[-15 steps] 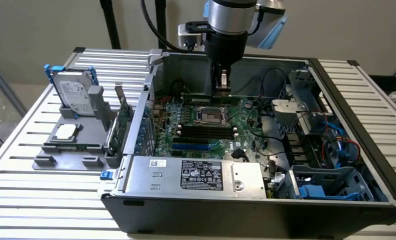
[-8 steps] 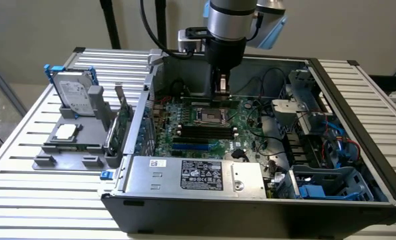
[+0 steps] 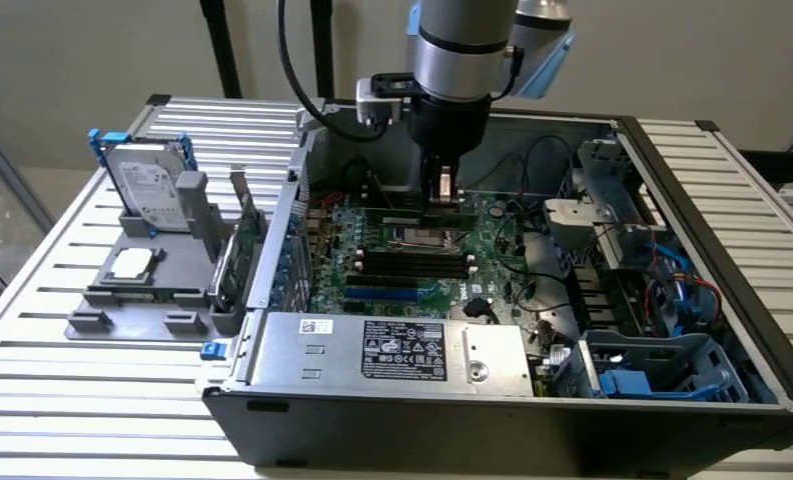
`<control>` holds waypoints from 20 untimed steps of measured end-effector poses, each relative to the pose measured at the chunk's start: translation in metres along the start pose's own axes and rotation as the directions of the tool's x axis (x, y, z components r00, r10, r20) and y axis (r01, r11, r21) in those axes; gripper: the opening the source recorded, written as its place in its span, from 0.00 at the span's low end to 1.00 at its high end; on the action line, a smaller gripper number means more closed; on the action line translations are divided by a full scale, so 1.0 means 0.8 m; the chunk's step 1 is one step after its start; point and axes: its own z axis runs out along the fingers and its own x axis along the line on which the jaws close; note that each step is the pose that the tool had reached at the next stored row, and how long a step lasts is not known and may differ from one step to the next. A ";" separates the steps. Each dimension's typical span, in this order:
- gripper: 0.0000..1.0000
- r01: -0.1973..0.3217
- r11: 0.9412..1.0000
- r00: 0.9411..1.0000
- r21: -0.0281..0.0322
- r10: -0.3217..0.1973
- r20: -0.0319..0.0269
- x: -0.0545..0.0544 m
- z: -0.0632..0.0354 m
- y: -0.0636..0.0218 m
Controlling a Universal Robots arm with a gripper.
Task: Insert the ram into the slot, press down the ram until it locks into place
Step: 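Insert the ram into the slot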
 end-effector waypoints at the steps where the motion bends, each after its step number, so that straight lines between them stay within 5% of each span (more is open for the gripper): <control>1: 0.14 0.000 1.000 1.000 0.000 0.000 0.000 0.002 0.002 0.000; 20: 0.14 0.001 1.000 1.000 0.000 -0.001 0.000 0.014 0.045 0.000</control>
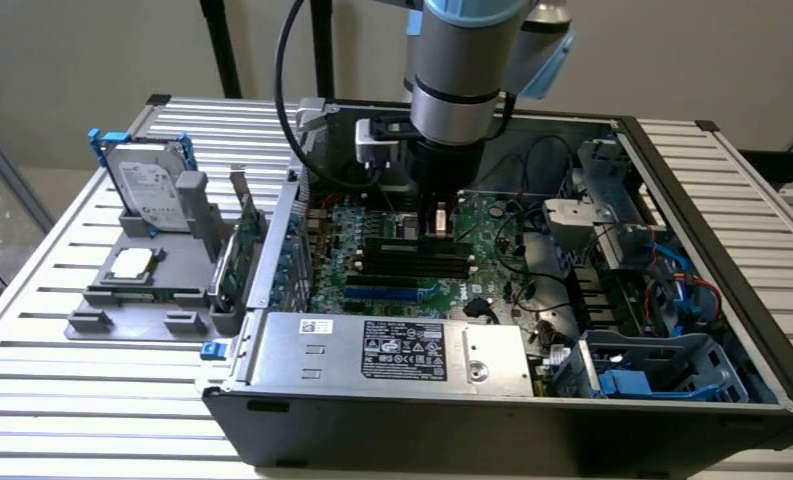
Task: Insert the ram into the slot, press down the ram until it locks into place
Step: 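Insert the ram into the slot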
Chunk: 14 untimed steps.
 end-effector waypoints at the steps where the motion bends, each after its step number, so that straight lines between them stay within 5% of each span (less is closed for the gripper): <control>1: 0.14 0.000 1.000 1.000 0.000 0.000 0.000 0.000 0.002 0.000; 14: 0.14 0.000 1.000 1.000 0.003 0.000 -0.011 0.001 0.011 0.000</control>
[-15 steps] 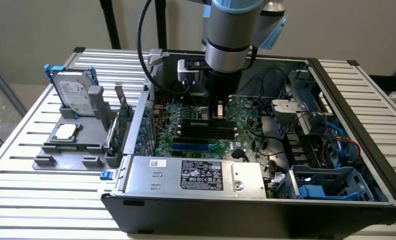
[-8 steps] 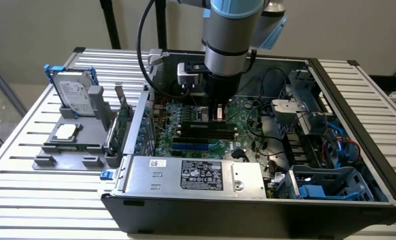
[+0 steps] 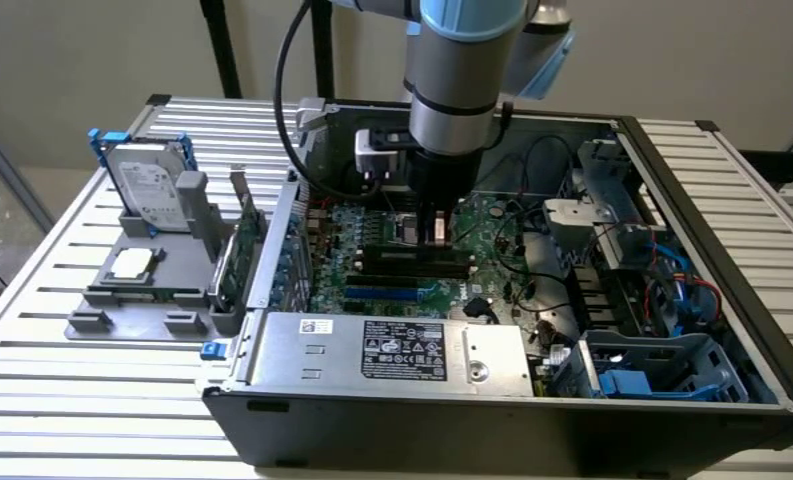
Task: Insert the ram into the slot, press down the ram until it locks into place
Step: 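Insert the ram into the slot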
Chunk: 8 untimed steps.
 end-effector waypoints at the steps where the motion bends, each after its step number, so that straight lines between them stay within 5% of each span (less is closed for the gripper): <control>1: 0.14 0.000 1.000 1.000 0.000 0.000 -0.002 0.000 0.001 0.000; 8: 0.14 0.000 1.000 1.000 0.000 0.000 -0.017 0.000 0.005 0.000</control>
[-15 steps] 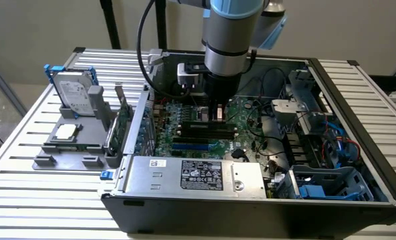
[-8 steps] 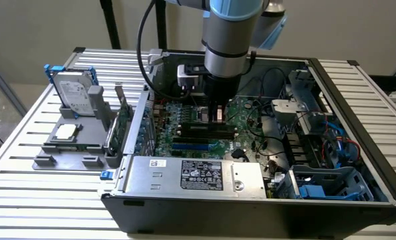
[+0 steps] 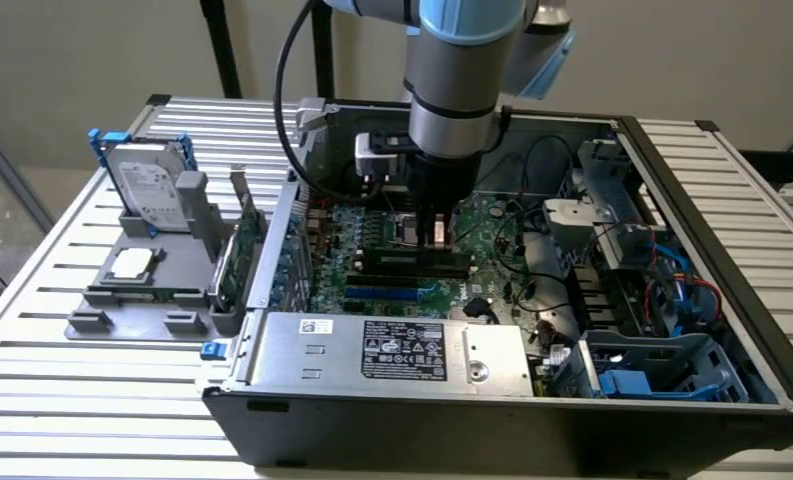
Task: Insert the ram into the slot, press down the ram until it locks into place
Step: 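Insert the ram into the slot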
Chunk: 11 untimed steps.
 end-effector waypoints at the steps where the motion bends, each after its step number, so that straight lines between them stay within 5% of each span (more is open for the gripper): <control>1: 0.14 0.000 1.000 1.000 0.000 0.000 -0.002 0.000 0.001 0.000; 11: 0.14 0.000 1.000 1.000 0.000 0.000 -0.014 -0.006 0.004 0.000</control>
